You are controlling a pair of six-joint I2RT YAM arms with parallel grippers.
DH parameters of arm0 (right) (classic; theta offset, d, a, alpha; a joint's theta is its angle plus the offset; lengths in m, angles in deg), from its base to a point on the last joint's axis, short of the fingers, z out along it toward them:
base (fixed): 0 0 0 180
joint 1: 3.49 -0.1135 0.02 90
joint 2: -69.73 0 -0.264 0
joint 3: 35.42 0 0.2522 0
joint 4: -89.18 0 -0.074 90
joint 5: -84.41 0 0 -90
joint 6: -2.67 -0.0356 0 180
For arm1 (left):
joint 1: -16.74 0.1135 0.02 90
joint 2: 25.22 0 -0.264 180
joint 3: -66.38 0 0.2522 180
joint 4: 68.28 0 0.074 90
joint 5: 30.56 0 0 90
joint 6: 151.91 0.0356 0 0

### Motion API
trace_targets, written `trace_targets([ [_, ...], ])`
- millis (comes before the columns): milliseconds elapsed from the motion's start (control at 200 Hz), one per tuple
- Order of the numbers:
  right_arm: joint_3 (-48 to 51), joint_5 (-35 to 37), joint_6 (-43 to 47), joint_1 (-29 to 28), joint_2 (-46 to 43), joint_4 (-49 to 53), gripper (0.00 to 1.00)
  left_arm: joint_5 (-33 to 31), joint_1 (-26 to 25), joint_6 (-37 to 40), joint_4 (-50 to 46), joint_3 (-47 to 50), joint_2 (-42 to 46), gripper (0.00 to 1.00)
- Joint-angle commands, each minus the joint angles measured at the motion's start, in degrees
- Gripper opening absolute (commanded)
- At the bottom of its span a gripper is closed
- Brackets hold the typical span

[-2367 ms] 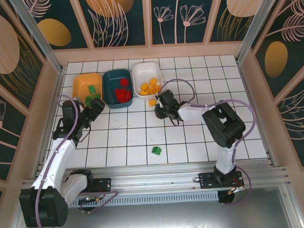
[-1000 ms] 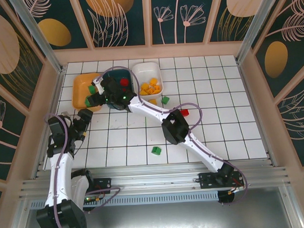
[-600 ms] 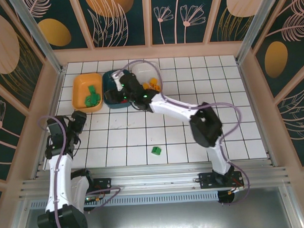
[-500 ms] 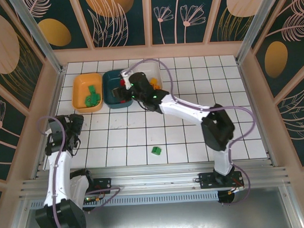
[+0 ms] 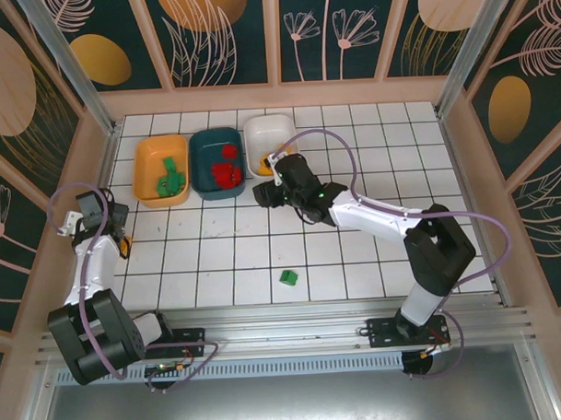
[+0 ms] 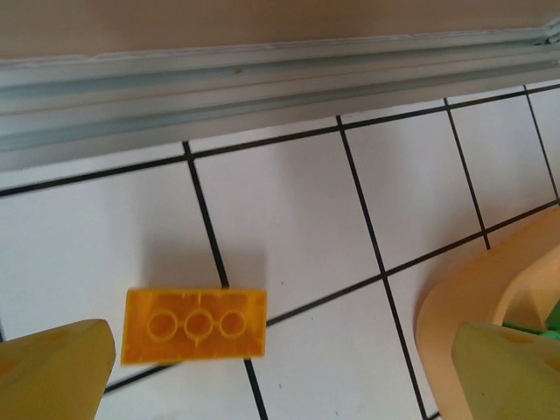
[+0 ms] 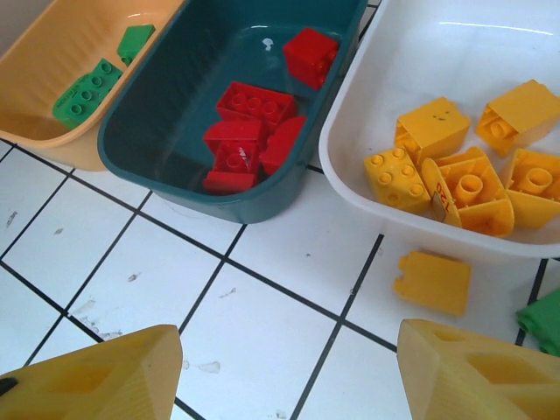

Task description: Sort the legos into containers by color

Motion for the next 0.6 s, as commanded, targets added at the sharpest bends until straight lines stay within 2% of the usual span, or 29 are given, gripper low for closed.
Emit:
trace_targets([
  [0,1.21,1.24,-1.10,-0.50,-3.50,0.90,0.67,0.68,1.00,6.49,12.75,2.08,-0.77,0.99],
  [110,2.30,1.92,-0.69,-0.70,-5.23,1.75,0.67,0.84,1.26,8.46,14.93,0.19,-4.77,0.98],
  [305,5.87,2.85,-0.36,-0.79,-10.20,2.22,0.67,8.25,2.85,7.94,18.21,-0.71,-14.57,0.97],
  [596,9.06,4.23,-0.35,-0.87,-15.74,2.88,0.67,14.15,2.83,6.91,21.60,3.71,-13.97,0.93],
])
